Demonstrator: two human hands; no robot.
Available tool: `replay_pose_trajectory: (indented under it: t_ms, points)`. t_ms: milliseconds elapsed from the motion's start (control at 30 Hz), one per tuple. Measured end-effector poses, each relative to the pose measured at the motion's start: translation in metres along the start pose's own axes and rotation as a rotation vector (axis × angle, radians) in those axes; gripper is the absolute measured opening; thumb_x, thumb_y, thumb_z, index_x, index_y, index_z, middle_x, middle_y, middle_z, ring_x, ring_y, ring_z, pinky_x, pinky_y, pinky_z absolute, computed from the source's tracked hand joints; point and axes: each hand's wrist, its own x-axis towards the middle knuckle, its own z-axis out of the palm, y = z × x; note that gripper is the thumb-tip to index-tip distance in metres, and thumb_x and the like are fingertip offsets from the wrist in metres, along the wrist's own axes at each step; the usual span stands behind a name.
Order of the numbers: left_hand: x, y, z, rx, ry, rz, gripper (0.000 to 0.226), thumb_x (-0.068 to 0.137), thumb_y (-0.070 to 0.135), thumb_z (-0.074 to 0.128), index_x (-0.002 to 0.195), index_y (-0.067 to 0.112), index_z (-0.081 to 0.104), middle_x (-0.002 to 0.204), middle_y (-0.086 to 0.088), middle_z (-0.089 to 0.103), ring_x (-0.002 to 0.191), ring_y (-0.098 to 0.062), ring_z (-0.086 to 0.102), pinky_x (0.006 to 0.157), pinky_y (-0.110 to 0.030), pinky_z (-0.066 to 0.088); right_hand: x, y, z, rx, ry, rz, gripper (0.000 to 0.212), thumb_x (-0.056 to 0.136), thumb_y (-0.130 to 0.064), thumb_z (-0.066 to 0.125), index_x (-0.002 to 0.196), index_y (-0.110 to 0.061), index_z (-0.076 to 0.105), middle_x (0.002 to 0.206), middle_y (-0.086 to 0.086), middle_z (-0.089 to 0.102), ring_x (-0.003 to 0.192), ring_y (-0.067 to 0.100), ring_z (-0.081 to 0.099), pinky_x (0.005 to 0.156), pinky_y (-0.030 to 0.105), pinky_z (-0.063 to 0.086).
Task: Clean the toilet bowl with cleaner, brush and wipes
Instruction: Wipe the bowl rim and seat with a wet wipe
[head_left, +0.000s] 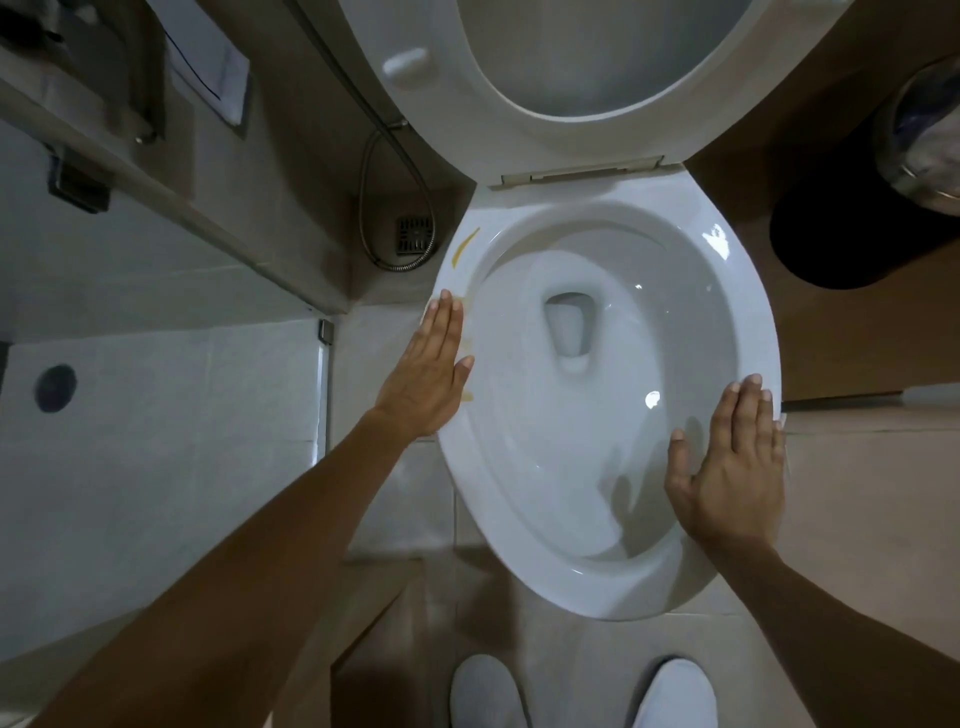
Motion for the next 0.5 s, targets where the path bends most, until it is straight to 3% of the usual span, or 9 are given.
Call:
replay_pose_trajectory:
  t_ms: [200,400,500]
  points:
    - [-0.011,-0.002,0.005,-0.009,0.001,0.005,0.067,0.095,0.045,0.009,0.149,0.01,-0.011,0.156,-0.001,-0.019,0.143,-0.012,-0.02,0.115,-0.022,-0.01,0.0,0.0,-0.001,0.003,-0.006,0.007,0.078,0.09,-0.049,0.02,0.151,-0.002,0.015,0.159,0.015,0.009,0.148,0.027,0.008,0.119,0.041,0.009]
    - [0.027,-0.01,-0.01,0.051,-0.012,0.007,0.063,0.102,0.029,0.026,0.149,0.005,-0.008,0.158,-0.01,-0.014,0.146,-0.02,-0.014,0.12,-0.036,0.002,0.0,0.0,-0.001,0.002,-0.013,0.008,0.078,0.09,-0.051,0.017,0.152,-0.003,0.014,0.16,0.014,0.008,0.148,0.027,0.007,0.119,0.041,0.009]
    - [0.026,-0.005,-0.011,0.052,-0.007,-0.03,0.063,0.102,0.028,0.027,0.15,0.007,-0.009,0.158,-0.009,-0.015,0.145,-0.02,-0.015,0.119,-0.036,-0.002,0.0,0.0,-0.002,0.004,-0.018,0.008,0.078,0.09,-0.052,0.016,0.152,-0.004,0.013,0.16,0.013,0.007,0.148,0.027,0.007,0.119,0.04,0.008]
